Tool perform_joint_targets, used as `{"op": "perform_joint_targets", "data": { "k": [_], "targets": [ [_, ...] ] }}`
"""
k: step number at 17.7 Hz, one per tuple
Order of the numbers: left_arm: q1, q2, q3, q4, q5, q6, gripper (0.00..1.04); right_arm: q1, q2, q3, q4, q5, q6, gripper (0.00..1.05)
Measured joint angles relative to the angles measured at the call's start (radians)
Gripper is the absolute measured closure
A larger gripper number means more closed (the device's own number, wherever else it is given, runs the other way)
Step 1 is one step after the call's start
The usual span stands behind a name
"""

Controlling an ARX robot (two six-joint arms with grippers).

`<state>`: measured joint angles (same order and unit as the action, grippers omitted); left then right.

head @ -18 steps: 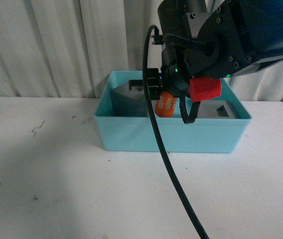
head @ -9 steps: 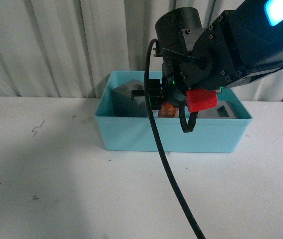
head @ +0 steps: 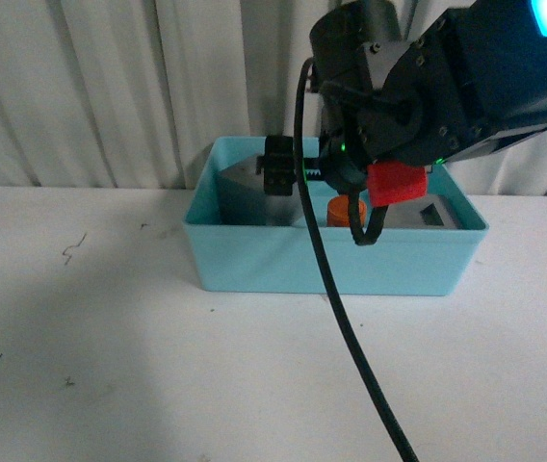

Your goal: Place gray and orange parts in blue box

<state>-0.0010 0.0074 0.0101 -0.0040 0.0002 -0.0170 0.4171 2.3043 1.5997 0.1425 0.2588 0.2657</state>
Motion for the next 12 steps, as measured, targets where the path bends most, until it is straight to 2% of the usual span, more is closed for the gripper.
{"op": "perform_joint_targets", "data": {
  "k": [3,6,8,10,11,12],
  "targets": [
    [0.0,0.0,0.0,0.0,0.0,0.0,0.07,-0.027,-0.164,-0.082,0.087,-0.013,0.021,0.06],
    [0.0,0.0,0.0,0.0,0.0,0.0,0.07,-0.092,-0.428,-0.208,0.182,-0.027,0.022,0.06],
    [0.0,0.0,0.0,0.0,0.0,0.0,0.07,-0.156,-0.65,-0.412,0.212,-0.04,0.002,0.06],
    [0.0,0.0,0.0,0.0,0.0,0.0,0.07,-0.194,-0.879,-0.681,0.158,-0.075,-0.005,0.06],
    [0.0,0.0,0.0,0.0,0.0,0.0,0.07,-0.208,-1.211,-0.953,-0.001,-0.094,0.001,0.06],
    [0.0,0.0,0.0,0.0,0.0,0.0,0.07,-0.035,-1.692,-1.242,-0.446,0.053,0.133,0.06]
  ]
}}
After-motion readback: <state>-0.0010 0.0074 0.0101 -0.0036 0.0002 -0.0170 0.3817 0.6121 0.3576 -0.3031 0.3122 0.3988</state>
